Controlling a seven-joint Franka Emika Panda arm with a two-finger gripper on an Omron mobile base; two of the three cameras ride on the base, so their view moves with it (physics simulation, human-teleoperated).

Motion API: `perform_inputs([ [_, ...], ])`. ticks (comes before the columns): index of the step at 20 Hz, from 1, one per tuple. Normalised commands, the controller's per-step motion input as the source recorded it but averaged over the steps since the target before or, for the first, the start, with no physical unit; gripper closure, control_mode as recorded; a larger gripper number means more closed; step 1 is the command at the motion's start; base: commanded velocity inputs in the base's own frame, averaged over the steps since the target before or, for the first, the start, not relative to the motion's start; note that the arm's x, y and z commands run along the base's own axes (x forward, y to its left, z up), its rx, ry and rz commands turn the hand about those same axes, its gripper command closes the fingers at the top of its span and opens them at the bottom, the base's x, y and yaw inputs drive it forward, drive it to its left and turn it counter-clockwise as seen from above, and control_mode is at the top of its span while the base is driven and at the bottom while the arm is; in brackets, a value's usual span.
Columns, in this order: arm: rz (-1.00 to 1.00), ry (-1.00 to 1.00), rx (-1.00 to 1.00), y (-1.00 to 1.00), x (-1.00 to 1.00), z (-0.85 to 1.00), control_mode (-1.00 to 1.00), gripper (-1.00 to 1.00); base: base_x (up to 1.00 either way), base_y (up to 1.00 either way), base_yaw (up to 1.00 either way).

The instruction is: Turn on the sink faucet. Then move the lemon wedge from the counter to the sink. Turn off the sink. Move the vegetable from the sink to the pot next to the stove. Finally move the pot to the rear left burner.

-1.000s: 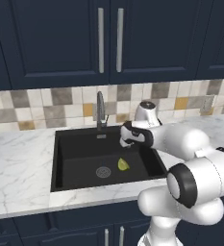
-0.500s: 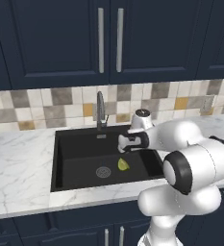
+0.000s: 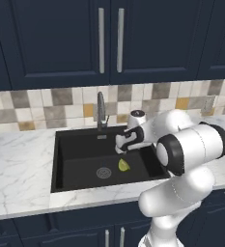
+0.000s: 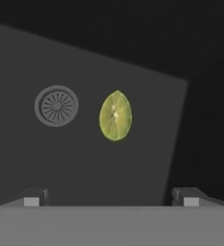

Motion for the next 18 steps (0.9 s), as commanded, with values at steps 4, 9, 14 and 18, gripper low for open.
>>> perform_inputs([
  [4, 0.0, 0.04, -0.01, 0.0, 0.21, -0.3, -1.0, -1.0, 0.0, 0.0, 0.0],
  [9, 0.0, 0.01, -0.02, 0.0, 0.25, -0.37, -1.0, -1.0, 0.0, 0.0, 0.0],
  [14, 0.0, 0.0, -0.01, 0.0, 0.25, -0.32, -1.0, -1.0, 0.0, 0.0, 0.0],
  [18, 0.0, 0.0, 0.0, 0.0, 0.22, -0.29, -1.0, -1.0, 0.0, 0.0, 0.0],
])
